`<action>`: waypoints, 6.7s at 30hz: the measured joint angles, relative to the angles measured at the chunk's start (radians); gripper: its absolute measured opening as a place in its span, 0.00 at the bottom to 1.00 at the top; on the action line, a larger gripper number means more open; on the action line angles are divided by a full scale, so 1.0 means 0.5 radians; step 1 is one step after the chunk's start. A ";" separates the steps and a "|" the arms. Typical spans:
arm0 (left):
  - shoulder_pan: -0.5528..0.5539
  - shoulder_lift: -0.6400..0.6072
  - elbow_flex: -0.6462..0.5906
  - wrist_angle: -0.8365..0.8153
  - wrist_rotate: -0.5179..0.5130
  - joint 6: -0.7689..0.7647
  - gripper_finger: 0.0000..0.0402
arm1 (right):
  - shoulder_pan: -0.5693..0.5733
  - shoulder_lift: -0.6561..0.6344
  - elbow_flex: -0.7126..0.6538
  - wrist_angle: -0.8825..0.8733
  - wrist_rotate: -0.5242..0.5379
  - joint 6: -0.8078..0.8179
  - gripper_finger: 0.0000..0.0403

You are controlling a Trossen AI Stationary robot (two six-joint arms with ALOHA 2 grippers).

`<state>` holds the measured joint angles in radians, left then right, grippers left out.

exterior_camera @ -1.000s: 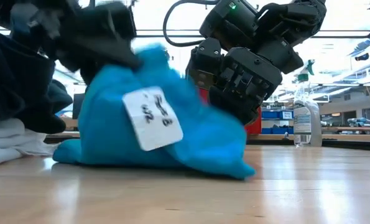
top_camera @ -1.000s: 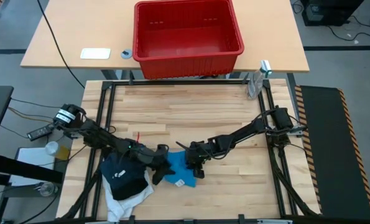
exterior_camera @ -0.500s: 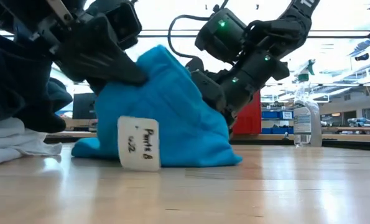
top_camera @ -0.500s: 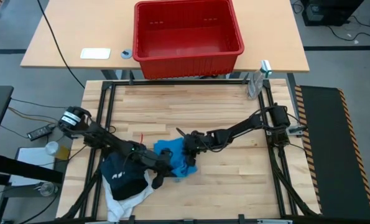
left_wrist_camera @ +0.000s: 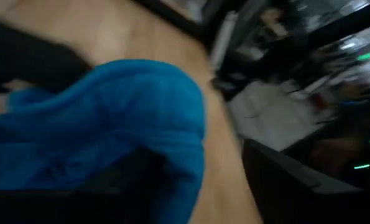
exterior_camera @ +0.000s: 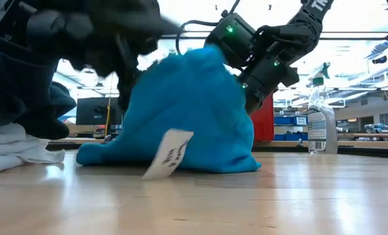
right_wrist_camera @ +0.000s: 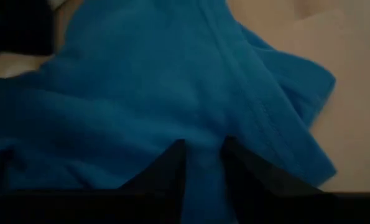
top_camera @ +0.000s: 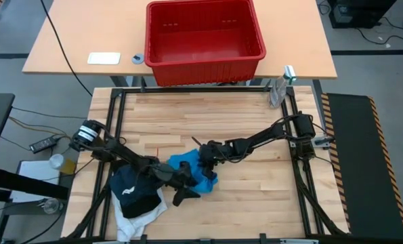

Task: Fold Laundry from Bin
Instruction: Fold the blue shorts

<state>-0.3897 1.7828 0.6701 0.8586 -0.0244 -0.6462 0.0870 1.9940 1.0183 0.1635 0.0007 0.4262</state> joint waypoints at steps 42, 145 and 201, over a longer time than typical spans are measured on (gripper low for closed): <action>0.754 -0.153 0.796 -1.929 0.179 0.803 0.48 | 0.469 -0.669 -0.464 -0.100 0.162 0.664 0.29; 1.158 0.330 1.656 -3.409 0.258 1.318 0.01 | 0.709 -0.335 -0.655 0.319 0.446 0.292 0.21; 1.151 0.259 1.177 -2.995 0.551 1.398 0.44 | 0.384 -0.652 -0.645 0.256 0.372 0.866 0.22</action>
<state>0.1860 1.9125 1.2588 -0.6389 0.2512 0.0530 0.2788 1.6682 0.6960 0.2914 0.1867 0.8592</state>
